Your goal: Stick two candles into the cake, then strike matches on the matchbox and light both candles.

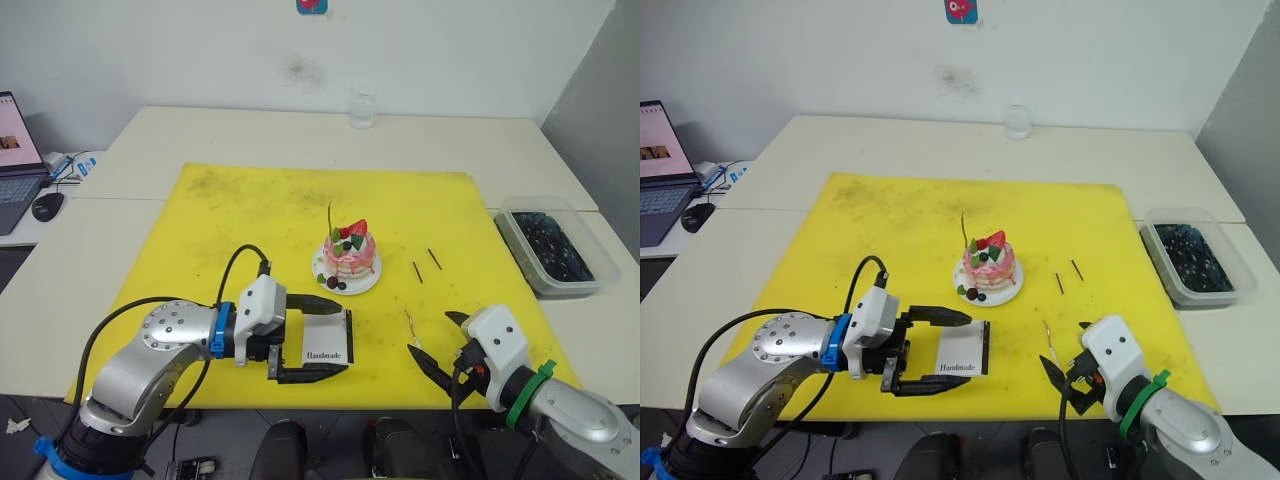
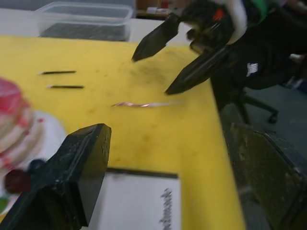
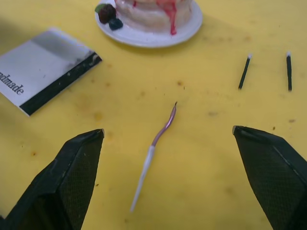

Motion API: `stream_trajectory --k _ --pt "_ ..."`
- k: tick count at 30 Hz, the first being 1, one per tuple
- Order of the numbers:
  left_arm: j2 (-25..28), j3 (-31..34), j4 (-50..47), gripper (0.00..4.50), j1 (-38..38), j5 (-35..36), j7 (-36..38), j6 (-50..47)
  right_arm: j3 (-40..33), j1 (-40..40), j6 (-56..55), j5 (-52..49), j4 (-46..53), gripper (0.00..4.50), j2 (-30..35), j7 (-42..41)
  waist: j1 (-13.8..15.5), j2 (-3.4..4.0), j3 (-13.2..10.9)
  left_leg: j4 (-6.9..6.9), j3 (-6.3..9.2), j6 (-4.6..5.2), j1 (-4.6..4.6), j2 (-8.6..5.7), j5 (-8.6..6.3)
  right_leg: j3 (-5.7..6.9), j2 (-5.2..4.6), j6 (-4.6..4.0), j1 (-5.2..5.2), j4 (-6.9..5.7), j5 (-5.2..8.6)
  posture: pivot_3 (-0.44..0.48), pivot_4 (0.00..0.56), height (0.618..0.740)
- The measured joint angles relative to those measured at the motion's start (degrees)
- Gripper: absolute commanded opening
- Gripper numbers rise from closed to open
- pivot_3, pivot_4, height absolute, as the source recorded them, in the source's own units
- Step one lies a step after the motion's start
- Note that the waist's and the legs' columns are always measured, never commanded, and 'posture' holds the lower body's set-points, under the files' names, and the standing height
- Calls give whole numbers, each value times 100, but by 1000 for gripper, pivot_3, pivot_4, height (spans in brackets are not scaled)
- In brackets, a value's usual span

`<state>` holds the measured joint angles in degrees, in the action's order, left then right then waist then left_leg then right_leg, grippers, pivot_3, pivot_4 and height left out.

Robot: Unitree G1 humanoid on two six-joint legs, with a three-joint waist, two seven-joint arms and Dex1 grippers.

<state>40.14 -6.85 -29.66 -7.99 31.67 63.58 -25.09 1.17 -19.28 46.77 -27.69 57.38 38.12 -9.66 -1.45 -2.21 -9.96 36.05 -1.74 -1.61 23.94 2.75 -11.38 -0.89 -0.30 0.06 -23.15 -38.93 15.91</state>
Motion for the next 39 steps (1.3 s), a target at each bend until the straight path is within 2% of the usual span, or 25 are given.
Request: stream_trajectory --k 6,8,11,18,20,27,30,32,35,39 --pt "-33 -77 -22 4463 6 -13 -59 -60 414 -221 -283 599 -282 4500 -389 103 -2 0 0 -2 -3 0 2 -1 -1 -3 2 -2 -2 2 1 0 150 740" --pt "-60 -119 -28 4500 29 -15 -66 -51 566 -249 -382 798 -438 4131 -469 113 -3 0 0 -3 -5 0 3 -2 -1 -4 1 -2 -3 3 2 0 150 740" --pt "-66 -158 -36 4500 63 -22 -87 -51 757 -264 -477 1011 -594 3261 -589 109 -3 0 0 -4 -2 -1 3 0 -1 -1 1 -5 -3 3 3 0 150 740" --pt "-52 -169 -113 4500 102 -29 -154 -48 951 -214 -583 1303 -720 627 -911 101 -3 0 0 -4 -3 -1 2 -1 -1 -4 1 -11 -3 3 7 0 150 740" --pt "-51 -169 -112 4500 101 -35 -155 -47 970 -205 -596 1325 -740 44 -946 84 -3 0 0 -4 -3 -1 2 -2 -1 -4 0 -11 -3 3 7 0 150 740" --pt "-62 -169 -112 4500 91 -29 -163 26 698 -83 -341 1219 -551 44 -859 -189 0 1 0 -4 -4 -1 3 -1 -1 -4 1 -10 -3 3 6 0 150 740" --pt "-55 -174 -140 4500 90 -1 -117 17 -111 75 -105 853 -194 44 -479 -629 3 1 0 -1 -4 -1 3 -4 -1 -3 1 2 0 2 -1 0 150 740" --pt "-54 -226 -189 4500 54 70 -62 -59 -774 -63 -146 688 -178 44 44 -1170 12 1 -1 -2 -5 0 3 -9 -1 -3 2 5 1 5 -2 0 150 740" --pt "-81 -388 -334 4500 -103 231 -30 -227 -2012 -490 -605 625 -844 44 837 -2263 83 -3 -2 -1 -2 1 4 -12 -1 0 10 0 5 11 1 0 150 740" --pt "-148 -421 -460 4500 -273 404 -42 -343 -2613 -843 -1696 647 -1769 44 1115 -3433 110 -1 0 -2 0 0 -1 -9 -1 0 17 2 5 6 -1 0 150 740"
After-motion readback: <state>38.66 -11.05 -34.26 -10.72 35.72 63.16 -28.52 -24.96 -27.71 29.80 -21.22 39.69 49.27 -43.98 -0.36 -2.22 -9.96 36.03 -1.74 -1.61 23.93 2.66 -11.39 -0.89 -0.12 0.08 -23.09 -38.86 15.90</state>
